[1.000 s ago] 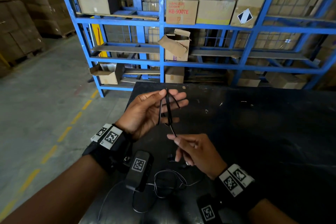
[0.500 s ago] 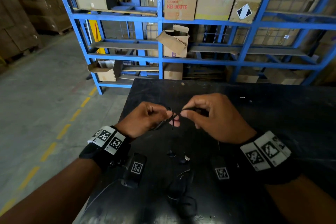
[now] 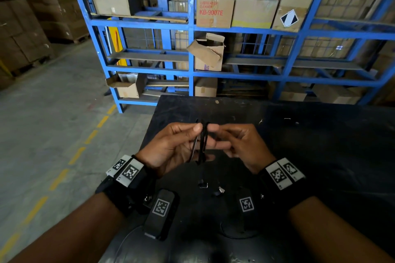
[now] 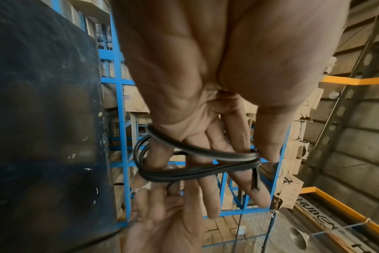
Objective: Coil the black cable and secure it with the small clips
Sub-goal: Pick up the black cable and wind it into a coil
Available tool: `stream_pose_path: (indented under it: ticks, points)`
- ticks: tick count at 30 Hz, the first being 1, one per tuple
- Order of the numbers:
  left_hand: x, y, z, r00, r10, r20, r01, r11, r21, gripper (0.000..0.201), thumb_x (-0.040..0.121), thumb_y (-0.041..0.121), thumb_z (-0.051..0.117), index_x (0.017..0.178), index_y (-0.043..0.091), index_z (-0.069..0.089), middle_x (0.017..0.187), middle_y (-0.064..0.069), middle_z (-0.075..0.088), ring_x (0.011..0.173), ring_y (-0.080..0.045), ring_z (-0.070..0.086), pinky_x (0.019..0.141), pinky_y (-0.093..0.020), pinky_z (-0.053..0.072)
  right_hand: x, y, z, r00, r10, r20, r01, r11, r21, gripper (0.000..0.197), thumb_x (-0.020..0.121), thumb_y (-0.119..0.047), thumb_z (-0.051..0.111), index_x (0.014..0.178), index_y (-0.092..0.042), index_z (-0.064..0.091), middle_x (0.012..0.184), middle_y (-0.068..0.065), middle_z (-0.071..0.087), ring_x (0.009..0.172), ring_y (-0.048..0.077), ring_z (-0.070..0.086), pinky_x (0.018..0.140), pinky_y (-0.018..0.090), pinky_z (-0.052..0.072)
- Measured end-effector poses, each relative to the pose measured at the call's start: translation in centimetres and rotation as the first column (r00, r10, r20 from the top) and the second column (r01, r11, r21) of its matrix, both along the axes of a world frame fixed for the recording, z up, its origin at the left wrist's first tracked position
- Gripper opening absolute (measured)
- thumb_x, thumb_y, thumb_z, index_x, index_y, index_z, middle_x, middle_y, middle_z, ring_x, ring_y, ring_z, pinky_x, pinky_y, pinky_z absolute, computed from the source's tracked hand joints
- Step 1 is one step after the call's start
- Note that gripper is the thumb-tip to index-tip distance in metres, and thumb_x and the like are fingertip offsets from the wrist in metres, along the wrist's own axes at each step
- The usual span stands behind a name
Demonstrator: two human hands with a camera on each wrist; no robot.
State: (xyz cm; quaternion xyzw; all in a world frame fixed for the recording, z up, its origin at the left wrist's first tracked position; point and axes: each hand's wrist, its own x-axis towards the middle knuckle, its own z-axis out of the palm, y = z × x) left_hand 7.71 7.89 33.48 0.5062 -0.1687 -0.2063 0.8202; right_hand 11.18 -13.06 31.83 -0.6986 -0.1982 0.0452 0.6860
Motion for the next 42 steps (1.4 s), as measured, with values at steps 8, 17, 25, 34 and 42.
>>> stream_pose_path:
  ticks: [8, 17, 25, 34, 42]
  points:
    - [1.0, -0.5, 0.6, 0.992, 0.124, -0.018, -0.126, 0.988, -0.094, 0.033, 0.101, 0.018, 0.048, 0.121, 0.004, 0.070, 0.121, -0.019, 0.074, 0.127, -0.045, 0.061, 0.104, -0.081, 0.032, -1.6, 1.0, -3.7, 0.978, -0.024, -0.206, 0.023, 1.000, -0.009, 0.027, 0.104, -0.025, 0.053, 0.105, -0.025, 0.081, 0.079, 0.013, 0.078, 0.046, 0.018, 0.049, 0.042, 0.022, 0.027]
    - [1.9, 0.1, 1.0, 0.998, 0.044, -0.053, -0.054, 0.974, -0.220, 0.035, 0.102, 0.029, 0.044, 0.119, 0.014, 0.072, 0.138, -0.015, 0.067, 0.134, -0.042, 0.056, 0.105, -0.074, 0.040, -3.0, 0.9, -4.4, 0.966, 0.062, -0.250, -0.091, 0.990, -0.107, 0.026, 0.104, -0.024, 0.055, 0.113, -0.019, 0.079, 0.070, 0.007, 0.072, 0.044, 0.011, 0.044, 0.041, 0.018, 0.029]
    - [3.1, 1.4, 1.4, 0.949, 0.316, 0.009, -0.316, 0.947, 0.060, 0.036, 0.100, 0.029, 0.052, 0.127, 0.012, 0.069, 0.139, -0.014, 0.067, 0.132, -0.033, 0.060, 0.111, -0.071, 0.035, -5.4, 1.5, -1.7, 0.992, 0.057, -0.113, -0.082, 0.971, -0.224, 0.020, 0.100, -0.018, 0.063, 0.111, -0.010, 0.077, 0.060, 0.011, 0.070, 0.035, 0.003, 0.048, 0.041, 0.016, 0.038]
    - [2.9, 1.9, 1.2, 0.938, 0.309, 0.158, -0.344, 0.883, 0.319, 0.040, 0.097, 0.025, 0.061, 0.127, 0.000, 0.069, 0.129, -0.015, 0.072, 0.128, -0.030, 0.064, 0.114, -0.057, 0.040, -4.7, -1.7, 6.2, 0.966, 0.067, 0.251, 0.087, 0.827, -0.555, 0.011, 0.093, -0.025, 0.071, 0.085, -0.020, 0.077, 0.059, -0.003, 0.073, 0.053, 0.004, 0.069, 0.065, 0.017, 0.057]
    - [0.8, 1.5, 0.9, 0.996, 0.032, 0.081, -0.061, 0.918, 0.391, 0.037, 0.100, 0.024, 0.054, 0.127, 0.003, 0.069, 0.130, -0.018, 0.071, 0.126, -0.036, 0.065, 0.099, -0.053, 0.048, -1.1, -2.9, 9.2, 0.880, 0.096, 0.466, 0.142, 0.881, -0.451, 0.010, 0.091, -0.021, 0.073, 0.087, -0.013, 0.077, 0.061, -0.001, 0.071, 0.056, 0.013, 0.068, 0.067, 0.019, 0.056]
